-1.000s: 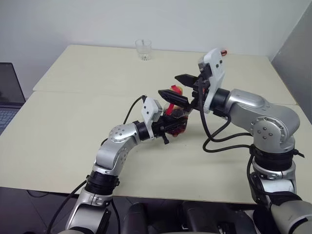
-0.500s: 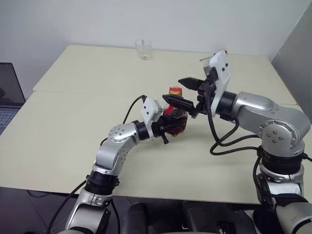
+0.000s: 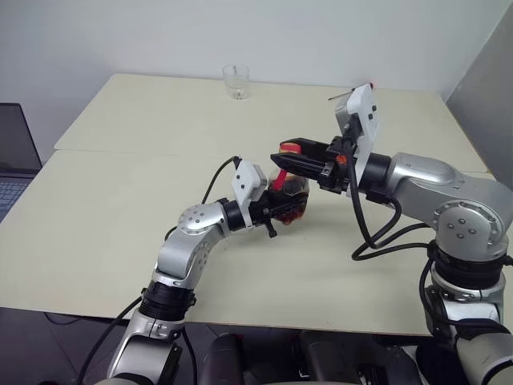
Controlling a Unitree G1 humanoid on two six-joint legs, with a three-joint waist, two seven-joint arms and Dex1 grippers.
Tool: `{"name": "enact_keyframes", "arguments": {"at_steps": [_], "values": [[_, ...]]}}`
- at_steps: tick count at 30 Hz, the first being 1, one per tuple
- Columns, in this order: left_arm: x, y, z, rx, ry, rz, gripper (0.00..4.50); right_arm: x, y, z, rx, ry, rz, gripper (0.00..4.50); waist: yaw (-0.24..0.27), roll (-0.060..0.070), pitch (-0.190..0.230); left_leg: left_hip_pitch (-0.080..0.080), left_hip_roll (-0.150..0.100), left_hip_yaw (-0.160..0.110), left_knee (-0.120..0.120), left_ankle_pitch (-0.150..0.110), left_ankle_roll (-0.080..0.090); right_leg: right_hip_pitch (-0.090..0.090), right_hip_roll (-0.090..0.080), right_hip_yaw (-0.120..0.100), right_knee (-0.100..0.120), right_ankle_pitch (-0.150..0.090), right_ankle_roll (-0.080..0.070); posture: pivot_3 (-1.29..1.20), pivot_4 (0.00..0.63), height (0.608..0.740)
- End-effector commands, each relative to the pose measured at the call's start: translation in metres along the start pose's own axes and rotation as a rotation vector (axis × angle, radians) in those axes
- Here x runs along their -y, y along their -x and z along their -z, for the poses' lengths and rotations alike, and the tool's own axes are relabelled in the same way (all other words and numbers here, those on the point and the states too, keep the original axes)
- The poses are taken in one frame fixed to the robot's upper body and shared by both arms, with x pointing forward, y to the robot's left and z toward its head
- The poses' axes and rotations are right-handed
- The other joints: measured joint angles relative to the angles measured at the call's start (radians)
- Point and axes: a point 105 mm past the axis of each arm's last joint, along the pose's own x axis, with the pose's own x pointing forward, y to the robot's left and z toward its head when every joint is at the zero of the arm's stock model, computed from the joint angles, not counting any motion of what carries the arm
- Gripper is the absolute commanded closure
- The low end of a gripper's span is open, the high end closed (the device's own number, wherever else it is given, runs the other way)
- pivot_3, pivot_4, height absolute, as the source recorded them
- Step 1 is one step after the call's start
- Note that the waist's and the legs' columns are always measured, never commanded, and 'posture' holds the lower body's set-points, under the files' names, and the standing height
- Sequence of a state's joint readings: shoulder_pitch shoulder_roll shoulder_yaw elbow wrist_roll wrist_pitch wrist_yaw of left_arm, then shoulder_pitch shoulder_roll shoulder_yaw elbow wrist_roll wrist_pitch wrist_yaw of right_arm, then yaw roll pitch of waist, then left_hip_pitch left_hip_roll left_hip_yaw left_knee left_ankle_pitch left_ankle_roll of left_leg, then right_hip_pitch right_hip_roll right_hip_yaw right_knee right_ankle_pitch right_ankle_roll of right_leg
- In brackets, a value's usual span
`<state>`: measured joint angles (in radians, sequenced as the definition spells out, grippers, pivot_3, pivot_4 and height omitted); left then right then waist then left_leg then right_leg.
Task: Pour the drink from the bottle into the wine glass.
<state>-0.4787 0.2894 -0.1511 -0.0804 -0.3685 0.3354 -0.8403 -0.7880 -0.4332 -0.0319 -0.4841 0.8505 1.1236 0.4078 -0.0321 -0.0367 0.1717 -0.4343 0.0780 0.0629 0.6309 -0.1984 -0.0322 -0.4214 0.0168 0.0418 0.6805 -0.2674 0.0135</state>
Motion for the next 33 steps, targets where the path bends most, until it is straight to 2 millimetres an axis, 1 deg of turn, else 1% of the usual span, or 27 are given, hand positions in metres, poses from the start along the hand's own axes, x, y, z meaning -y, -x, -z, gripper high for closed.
{"name": "enact_keyframes", "arguments": {"at_steps": [1,4,8,13,16,19,21,22,24,25,27,29,31,33], "values": [[0.000,0.001,-0.011,0.038,-0.043,-0.011,3.71,-0.005,0.007,-0.022,0.102,0.011,-0.051,3.25,0.000,0.000,0.000,0.000,0.000,0.000,0.000,0.000,0.000,0.000,0.000,0.000,0.000,0.000,0.000,0.00,0.150,0.740],[0.000,0.002,-0.010,0.036,-0.040,-0.018,3.71,0.003,0.011,-0.037,0.197,-0.055,-0.042,3.25,0.000,0.000,0.000,0.000,0.000,0.000,0.000,0.000,0.000,0.000,0.000,0.000,0.000,0.000,0.000,0.00,0.150,0.740],[0.001,0.004,-0.009,0.033,-0.036,-0.025,3.71,0.005,0.017,-0.054,0.290,-0.110,-0.068,3.26,0.000,0.000,0.000,0.000,0.000,0.000,0.000,0.000,0.000,0.000,0.000,0.000,0.000,0.000,-0.001,0.00,0.150,0.740],[0.001,0.004,-0.008,0.028,-0.036,-0.025,3.71,0.010,0.024,-0.062,0.342,-0.167,-0.060,3.26,0.000,0.000,0.000,0.000,0.000,0.000,0.000,0.000,0.000,0.000,0.000,0.000,0.000,0.000,-0.001,0.00,0.150,0.740],[0.001,0.003,-0.008,0.027,-0.035,-0.023,3.71,0.016,0.028,-0.061,0.344,-0.180,-0.023,3.26,0.000,0.000,0.000,0.000,0.000,0.000,0.000,0.000,0.000,0.000,0.000,0.000,0.000,0.000,-0.001,0.00,0.150,0.740],[-0.001,0.003,-0.008,0.027,-0.037,-0.029,3.71,0.050,0.041,-0.031,0.246,-0.172,0.213,3.26,0.003,0.000,0.000,0.000,0.000,0.000,0.000,0.000,0.000,0.001,0.000,0.000,0.000,0.000,-0.001,0.00,0.150,0.740],[-0.003,0.004,-0.008,0.030,-0.040,-0.046,3.71,0.072,0.054,-0.007,0.191,-0.175,0.372,3.26,0.006,0.000,0.000,0.000,-0.001,0.000,0.000,0.000,0.000,0.001,-0.001,0.001,-0.001,0.000,0.000,0.00,0.150,0.740],[-0.004,0.004,-0.008,0.031,-0.042,-0.052,3.71,0.079,0.060,0.002,0.172,-0.175,0.424,3.26,0.006,0.000,0.000,0.000,-0.001,0.000,0.000,0.000,0.000,0.001,-0.001,0.001,-0.001,0.000,0.000,0.00,0.150,0.740],[-0.005,0.005,-0.008,0.034,-0.044,-0.072,3.71,0.099,0.083,0.031,0.129,-0.194,0.585,3.26,0.005,0.000,0.000,0.000,-0.001,0.001,0.000,0.000,0.000,0.001,-0.001,0.001,0.000,0.000,0.000,0.00,0.150,0.740],[-0.006,0.005,-0.008,0.034,-0.044,-0.079,3.71,0.103,0.090,0.040,0.113,-0.192,0.630,3.26,0.004,0.000,0.000,0.000,-0.001,0.001,0.000,0.000,0.000,0.001,-0.001,0.001,0.000,0.000,0.000,0.00,0.150,0.740],[-0.007,0.006,-0.007,0.035,-0.043,-0.092,3.71,0.111,0.114,0.072,0.054,-0.215,0.742,3.26,0.005,0.000,0.000,0.000,-0.001,0.001,0.000,0.000,0.000,0.001,-0.001,0.001,-0.001,0.000,0.000,0.00,0.150,0.740],[-0.008,0.007,-0.006,0.035,-0.042,-0.107,3.71,0.113,0.134,0.098,-0.001,-0.225,0.830,3.26,0.005,0.000,0.000,0.000,-0.001,0.000,0.000,0.000,0.000,0.001,-0.001,0.002,-0.001,-0.002,0.004,0.00,0.150,0.740],[-0.009,0.008,-0.006,0.035,-0.043,-0.116,3.71,0.114,0.145,0.109,-0.018,-0.231,0.875,3.26,0.003,0.000,0.000,0.000,-0.001,0.000,0.000,0.000,0.000,0.001,-0.001,0.002,0.000,-0.002,0.004,0.00,0.150,0.740],[-0.011,0.009,-0.006,0.035,-0.045,-0.126,3.71,0.116,0.166,0.133,-0.073,-0.241,0.963,3.26,-0.002,0.001,0.000,0.001,-0.001,0.001,0.000,0.000,0.000,0.001,0.000,0.002,0.000,-0.003,0.004,0.00,0.150,0.740]]}}
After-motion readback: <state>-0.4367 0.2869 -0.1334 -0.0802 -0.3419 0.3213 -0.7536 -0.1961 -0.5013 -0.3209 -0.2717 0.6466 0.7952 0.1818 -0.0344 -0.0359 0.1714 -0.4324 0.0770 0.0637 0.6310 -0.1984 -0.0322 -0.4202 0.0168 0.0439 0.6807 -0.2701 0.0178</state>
